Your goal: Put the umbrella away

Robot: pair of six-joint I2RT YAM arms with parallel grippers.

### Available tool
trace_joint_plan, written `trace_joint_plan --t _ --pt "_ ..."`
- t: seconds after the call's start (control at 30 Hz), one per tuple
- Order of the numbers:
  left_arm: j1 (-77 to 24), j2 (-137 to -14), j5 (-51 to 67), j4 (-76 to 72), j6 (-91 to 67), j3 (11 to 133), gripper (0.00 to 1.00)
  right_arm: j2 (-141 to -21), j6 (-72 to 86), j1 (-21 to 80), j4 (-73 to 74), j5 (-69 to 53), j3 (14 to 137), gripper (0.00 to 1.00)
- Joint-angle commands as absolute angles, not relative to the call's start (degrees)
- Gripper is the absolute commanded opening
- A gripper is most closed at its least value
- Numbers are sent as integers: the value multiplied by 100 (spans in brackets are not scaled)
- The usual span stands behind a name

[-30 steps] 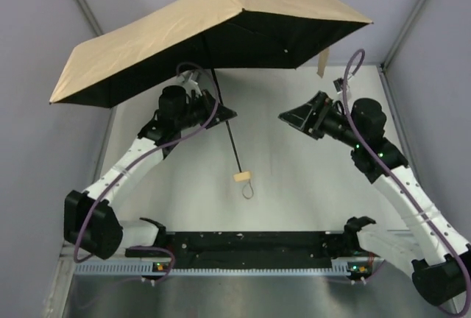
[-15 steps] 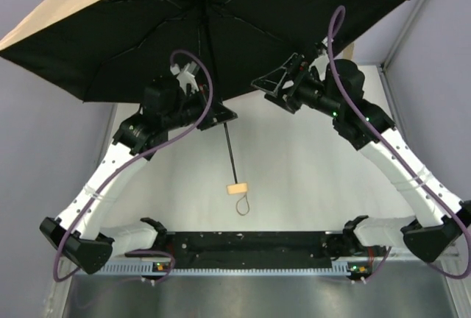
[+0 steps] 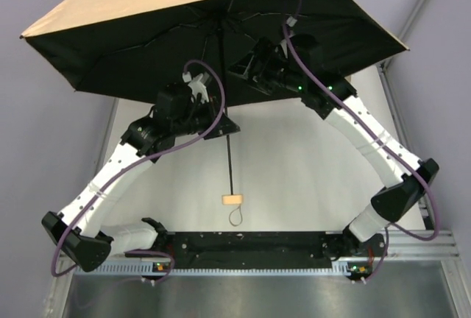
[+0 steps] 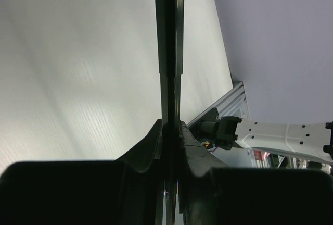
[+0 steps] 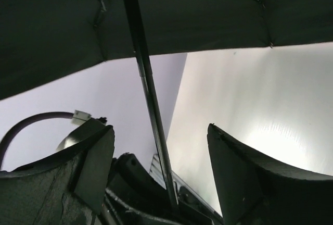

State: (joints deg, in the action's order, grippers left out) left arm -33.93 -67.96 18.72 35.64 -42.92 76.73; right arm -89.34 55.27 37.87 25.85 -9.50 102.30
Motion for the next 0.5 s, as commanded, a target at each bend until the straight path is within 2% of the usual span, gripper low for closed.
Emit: trace_joint_plan --t 0.0,0.27,0.4,0.47 --pt "-3445 -6557 1836 3234 -3982 7594 0 -9263 5160 3990 2821 -941 10845 69" --pt "-3559 -6539 1828 3551 -3771 7646 0 -10036 4764 4184 3242 -896 11679 48" --pt "-3551 -6460 1793 3717 -3735 7725 0 -10248 4763 4184 3357 -984 12014 28" --pt "-3551 -6399 1810 3718 -3849 7743 0 -10274 4851 4184 3349 -967 12041 8"
